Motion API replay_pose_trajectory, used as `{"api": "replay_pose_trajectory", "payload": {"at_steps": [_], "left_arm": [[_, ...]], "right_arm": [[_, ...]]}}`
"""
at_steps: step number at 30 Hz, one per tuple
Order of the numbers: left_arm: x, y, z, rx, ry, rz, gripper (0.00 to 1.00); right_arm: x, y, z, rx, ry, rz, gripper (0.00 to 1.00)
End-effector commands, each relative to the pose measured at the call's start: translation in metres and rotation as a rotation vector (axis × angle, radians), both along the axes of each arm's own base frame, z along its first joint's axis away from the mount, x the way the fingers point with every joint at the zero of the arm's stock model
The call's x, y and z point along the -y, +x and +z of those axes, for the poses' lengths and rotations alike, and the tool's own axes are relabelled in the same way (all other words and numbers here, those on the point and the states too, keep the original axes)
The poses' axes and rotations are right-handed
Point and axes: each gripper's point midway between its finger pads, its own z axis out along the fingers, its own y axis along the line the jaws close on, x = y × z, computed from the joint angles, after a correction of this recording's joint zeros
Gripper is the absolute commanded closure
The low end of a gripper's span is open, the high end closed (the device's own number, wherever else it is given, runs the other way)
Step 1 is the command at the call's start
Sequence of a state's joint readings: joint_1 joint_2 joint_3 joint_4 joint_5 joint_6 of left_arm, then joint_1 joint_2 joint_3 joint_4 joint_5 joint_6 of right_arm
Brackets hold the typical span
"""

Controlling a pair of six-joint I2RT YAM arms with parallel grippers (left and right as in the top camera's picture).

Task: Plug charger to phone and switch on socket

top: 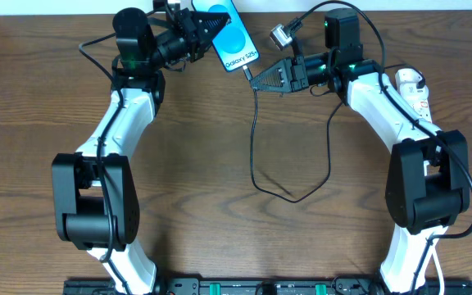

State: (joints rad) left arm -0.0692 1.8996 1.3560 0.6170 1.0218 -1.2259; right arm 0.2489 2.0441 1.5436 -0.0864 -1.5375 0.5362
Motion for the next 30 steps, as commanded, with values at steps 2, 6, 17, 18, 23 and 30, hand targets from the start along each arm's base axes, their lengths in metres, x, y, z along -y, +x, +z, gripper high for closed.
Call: {"api": "replay_pose_trajectory", "payload": {"at_steps": [2, 6, 17, 18, 23, 30], "left_arm": [[0.0086, -0.0079, 0.0221, 0.073, 0.006, -0.029, 0.93], [0.0088, -0.008, 0.0228, 0.077, 0.006, -0.029, 0.93], [0.0095, -0.0092, 0.0227, 0.098, 0.018, -0.037, 0.93], [0.0097, -0.0097, 0.0226, 0.102, 0.02, -0.04, 0.93], [0.0114, -0.0128, 0.0225, 0.108, 0.023, -0.06, 0.92], [0.013, -0.0162, 0.0224, 0.126, 0.033, -0.082, 0.93]], "right_arm": [[0.0025, -0.0006, 0.017, 0.064, 0.012, -0.01, 0.99], [0.0024, 0.0005, 0.0164, 0.063, 0.008, -0.016, 0.99], [0.0017, 0.006, 0.0163, 0.047, -0.008, -0.041, 0.99], [0.0016, 0.0065, 0.0166, 0.048, -0.009, -0.043, 0.99], [0.0012, 0.0082, 0.0192, 0.054, -0.006, -0.046, 0.99], [0.0014, 0.009, 0.0195, 0.05, -0.008, -0.049, 0.99]]}}
